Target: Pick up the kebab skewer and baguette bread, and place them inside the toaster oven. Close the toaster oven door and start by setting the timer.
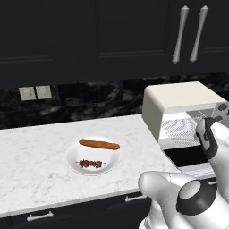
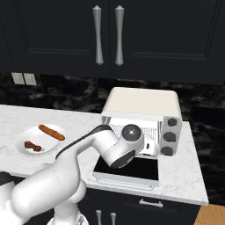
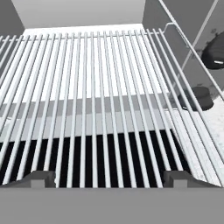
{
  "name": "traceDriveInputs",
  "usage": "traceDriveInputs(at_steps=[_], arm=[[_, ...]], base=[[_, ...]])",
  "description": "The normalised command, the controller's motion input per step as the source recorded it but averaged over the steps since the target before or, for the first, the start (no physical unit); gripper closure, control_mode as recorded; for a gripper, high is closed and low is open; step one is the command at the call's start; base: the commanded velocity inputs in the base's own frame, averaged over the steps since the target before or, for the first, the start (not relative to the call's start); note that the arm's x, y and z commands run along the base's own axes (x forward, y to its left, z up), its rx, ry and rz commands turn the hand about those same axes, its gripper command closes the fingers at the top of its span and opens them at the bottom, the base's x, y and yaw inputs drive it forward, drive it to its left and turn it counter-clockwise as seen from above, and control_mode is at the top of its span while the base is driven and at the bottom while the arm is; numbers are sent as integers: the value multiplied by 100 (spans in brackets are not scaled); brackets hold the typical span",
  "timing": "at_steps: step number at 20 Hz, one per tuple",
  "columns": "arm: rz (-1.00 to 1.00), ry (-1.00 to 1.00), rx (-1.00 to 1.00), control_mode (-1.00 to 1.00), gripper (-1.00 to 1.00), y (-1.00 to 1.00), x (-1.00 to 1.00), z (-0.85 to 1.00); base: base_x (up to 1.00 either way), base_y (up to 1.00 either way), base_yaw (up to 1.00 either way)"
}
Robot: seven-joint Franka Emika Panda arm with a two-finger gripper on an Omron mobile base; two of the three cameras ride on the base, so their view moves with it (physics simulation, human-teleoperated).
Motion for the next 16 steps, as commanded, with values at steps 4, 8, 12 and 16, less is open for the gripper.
traceDriveInputs(at_steps=[4, 8, 12, 16], arm=[[0, 2, 0, -100, -100, 0, -55, -83], [0, 7, 0, -100, -100, 0, -51, -68], [0, 7, 1, -100, -100, 0, -33, -38], [-1, -5, 2, -100, -100, -1, -32, 46]], base=[[0, 0, 0], [0, 0, 0], [0, 0, 0], [0, 0, 0]])
